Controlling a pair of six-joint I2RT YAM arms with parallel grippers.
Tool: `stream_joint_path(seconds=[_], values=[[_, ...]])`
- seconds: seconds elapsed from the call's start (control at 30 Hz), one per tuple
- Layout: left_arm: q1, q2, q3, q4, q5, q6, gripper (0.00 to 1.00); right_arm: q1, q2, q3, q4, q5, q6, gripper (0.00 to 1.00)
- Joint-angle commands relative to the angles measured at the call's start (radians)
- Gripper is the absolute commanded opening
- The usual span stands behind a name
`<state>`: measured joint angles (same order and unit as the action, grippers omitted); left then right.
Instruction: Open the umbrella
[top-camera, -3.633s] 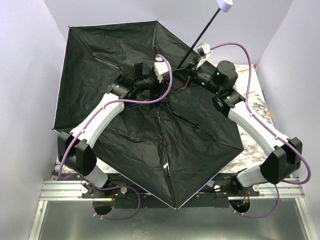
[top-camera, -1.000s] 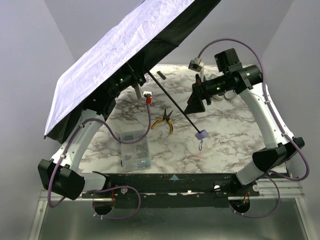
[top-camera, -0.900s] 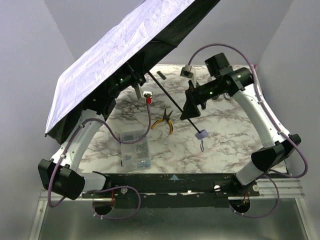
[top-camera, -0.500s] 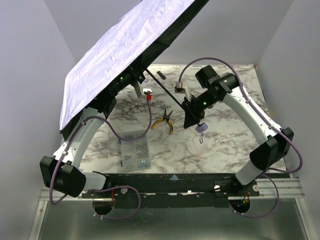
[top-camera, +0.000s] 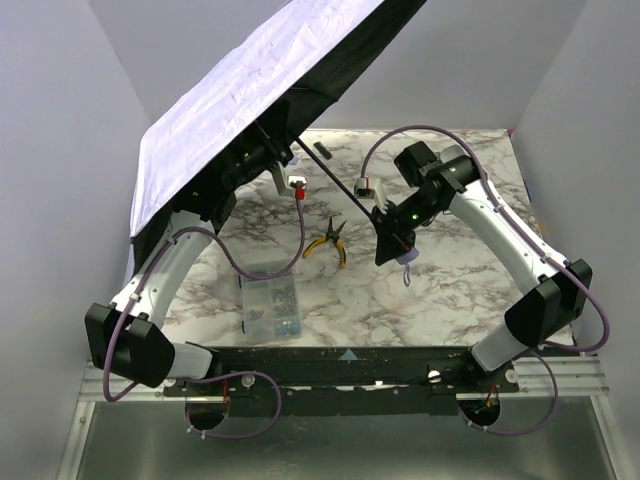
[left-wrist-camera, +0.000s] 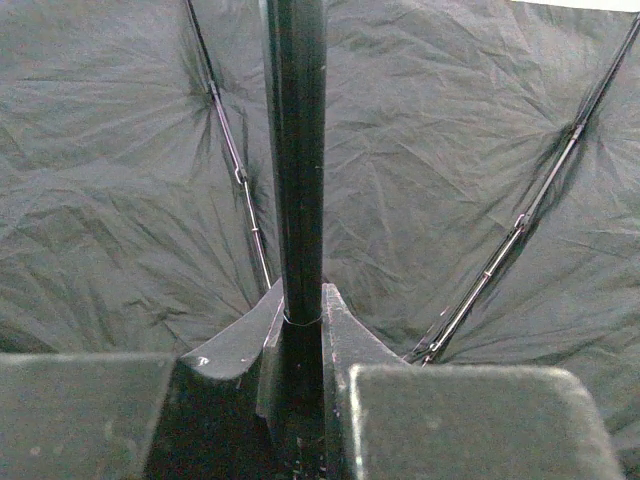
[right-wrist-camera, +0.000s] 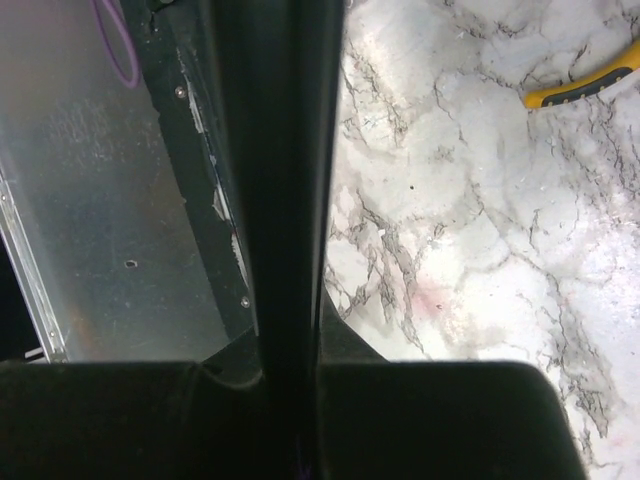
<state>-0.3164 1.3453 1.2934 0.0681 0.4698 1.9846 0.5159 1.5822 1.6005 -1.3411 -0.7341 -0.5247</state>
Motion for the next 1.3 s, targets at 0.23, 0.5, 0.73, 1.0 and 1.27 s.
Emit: stream_joint_path(seconds=[0.23,0.5,0.73,1.0,1.27], values=[[0.107,0.035,0.007,0.186,-0.152,-0.011,0.06,0.006,-0.051,-0.042,-0.078,0.04,-0.031,0.0],[0.168,0.067,0.015,0.258,-0.206,-0.003,0.11,0.006,-0.08,-0.095,-0.079,0.045,-0.019,0.0],[0.216,0.089,0.028,0.284,-0.224,0.0,0.15,0.006,-0.093,-0.133,-0.078,0.074,-0.018,0.0],[0.258,0.104,0.039,0.301,-0.244,0.006,0.16,0.006,-0.115,-0.187,-0.078,0.1,-0.02,0.0],[0.277,0.149,0.091,0.324,-0.292,0.005,0.18,0.006,-0.131,-0.215,-0.078,0.114,-0.031,0.0]])
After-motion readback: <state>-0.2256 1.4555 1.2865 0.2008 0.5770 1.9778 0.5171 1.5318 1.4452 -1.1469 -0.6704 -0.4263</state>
